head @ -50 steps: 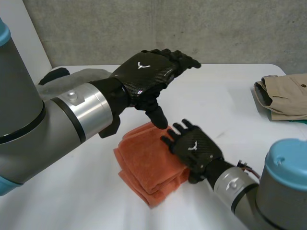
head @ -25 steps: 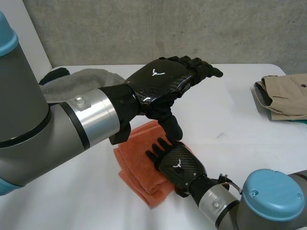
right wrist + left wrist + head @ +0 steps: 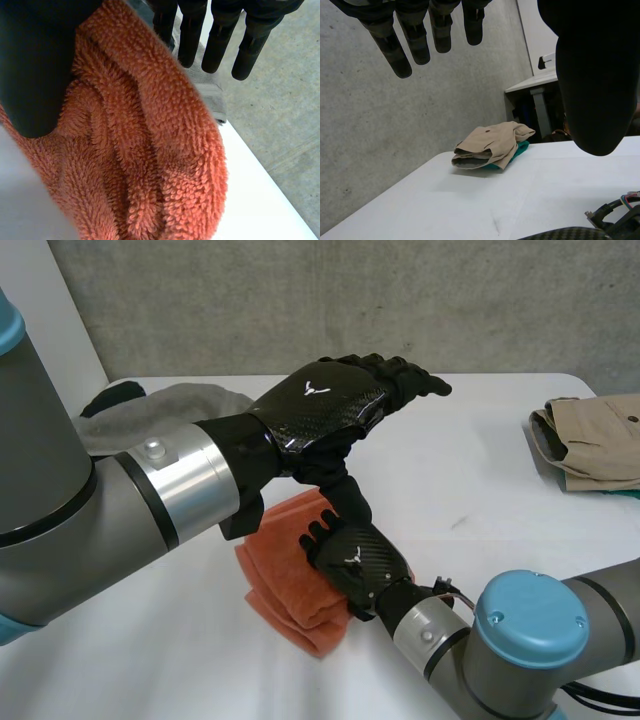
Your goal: Fold the laundry.
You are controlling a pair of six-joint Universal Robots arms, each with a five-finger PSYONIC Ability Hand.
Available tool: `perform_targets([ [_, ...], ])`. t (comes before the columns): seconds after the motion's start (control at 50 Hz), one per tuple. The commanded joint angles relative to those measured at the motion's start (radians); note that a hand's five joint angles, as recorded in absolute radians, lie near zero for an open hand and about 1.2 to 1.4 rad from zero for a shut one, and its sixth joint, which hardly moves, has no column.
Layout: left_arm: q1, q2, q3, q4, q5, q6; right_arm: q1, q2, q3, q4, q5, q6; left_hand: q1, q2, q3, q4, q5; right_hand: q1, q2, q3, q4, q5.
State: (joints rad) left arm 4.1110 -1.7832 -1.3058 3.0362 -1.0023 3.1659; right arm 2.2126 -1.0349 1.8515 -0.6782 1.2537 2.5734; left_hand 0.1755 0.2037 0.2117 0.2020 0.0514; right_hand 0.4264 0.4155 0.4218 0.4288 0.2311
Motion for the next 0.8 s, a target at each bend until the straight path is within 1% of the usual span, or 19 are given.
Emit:
perform_targets([
  [0.02,0.005,0.001,0.002,0.001,0.002,-0.004,-0.004,0.044,-0.060,0.000,0.000,0.001,-0.001,-0.029,-0.037,-0.027,-0.051,0.917,0.928,0.922,0.915,0.938],
  [0.04,0.006,0.001,0.003,0.001,0.002,-0.006,-0.007,0.042,-0.066,-0.006,0.000,0.005,-0.001,-0.029,-0.037,-0.027,-0.051,0.969,0.980,0.974,0.967,0.990],
  [0.14,0.008,0.007,0.011,0.007,-0.002,-0.006,-0.028,0.015,-0.119,-0.044,0.018,0.074,-0.001,-0.029,-0.037,-0.027,-0.051,0.970,0.981,0.974,0.967,0.991],
  [0.22,0.012,0.019,0.036,0.015,-0.004,-0.014,-0.076,-0.028,-0.207,-0.026,0.068,0.187,-0.001,-0.029,-0.037,-0.027,-0.051,0.970,0.981,0.974,0.967,0.991],
  [0.28,0.014,0.025,0.054,0.015,-0.006,-0.021,-0.105,-0.043,-0.259,-0.018,0.113,0.212,-0.001,-0.029,-0.037,-0.027,-0.051,0.970,0.981,0.974,0.967,0.991],
  [0.3,0.015,0.031,0.066,0.015,-0.007,-0.027,-0.135,-0.053,-0.302,-0.014,0.149,0.215,-0.001,-0.029,-0.037,-0.027,-0.051,0.970,0.981,0.974,0.967,0.991],
  [0.36,0.015,0.039,0.086,0.018,-0.015,-0.043,-0.189,-0.063,-0.372,-0.011,0.191,0.218,-0.001,-0.029,-0.037,-0.027,-0.051,0.970,0.981,0.974,0.967,0.991],
  [0.38,0.012,0.042,0.097,0.021,-0.024,-0.056,-0.229,-0.066,-0.426,-0.011,0.213,0.221,-0.001,-0.029,-0.037,-0.027,-0.051,0.970,0.981,0.974,0.967,0.991],
  [0.44,0.006,0.041,0.109,0.029,-0.038,-0.079,-0.298,-0.063,-0.507,-0.001,0.223,0.231,-0.001,-0.029,-0.037,-0.027,-0.051,0.970,0.981,0.974,0.967,0.991],
  [0.46,0.000,0.041,0.115,0.033,-0.044,-0.089,-0.342,-0.053,-0.558,0.005,0.219,0.235,-0.001,-0.029,-0.037,-0.027,-0.051,0.970,0.981,0.974,0.967,0.991],
  [0.52,-0.009,0.039,0.117,0.035,-0.045,-0.095,-0.411,-0.024,-0.633,0.011,0.208,0.240,-0.001,-0.029,-0.037,-0.027,-0.051,0.970,0.981,0.974,0.967,0.991],
  [0.54,-0.011,0.039,0.117,0.036,-0.044,-0.095,-0.460,-0.004,-0.678,0.015,0.204,0.238,-0.001,-0.029,-0.037,-0.027,-0.051,0.970,0.981,0.974,0.967,0.991],
  [0.58,-0.014,0.039,0.114,0.036,-0.044,-0.095,-0.508,0.022,-0.715,0.014,0.194,0.238,-0.001,-0.029,-0.037,-0.027,-0.051,0.970,0.981,0.974,0.967,0.991],
  [0.6,-0.015,0.039,0.111,0.036,-0.044,-0.095,-0.557,0.048,-0.744,0.014,0.182,0.238,-0.001,-0.029,-0.037,-0.027,-0.051,0.970,0.981,0.974,0.967,0.991],
  [0.66,-0.017,0.039,0.099,0.036,-0.045,-0.093,-0.631,0.093,-0.779,0.008,0.148,0.238,-0.001,-0.029,-0.037,-0.027,-0.051,0.970,0.981,0.974,0.967,0.991],
  [0.68,-0.018,0.042,0.089,0.038,-0.045,-0.093,-0.675,0.131,-0.802,0.003,0.110,0.241,-0.001,-0.029,-0.037,-0.027,-0.051,0.970,0.981,0.974,0.967,0.991],
  [0.72,-0.017,0.042,0.082,0.038,-0.044,-0.093,-0.717,0.171,-0.816,0.003,0.066,0.241,-0.001,-0.029,-0.037,-0.027,-0.051,0.970,0.981,0.974,0.967,0.991],
  [0.74,-0.018,0.042,0.071,0.041,-0.044,-0.093,-0.756,0.212,-0.824,0.002,0.015,0.243,-0.001,-0.029,-0.037,-0.027,-0.051,0.970,0.981,0.974,0.967,0.991],
  [0.8,-0.018,0.041,0.059,0.053,-0.044,-0.092,-0.803,0.289,-0.831,-0.003,-0.071,0.245,-0.001,-0.029,-0.037,-0.027,-0.051,0.970,0.981,0.974,0.967,0.991],
])
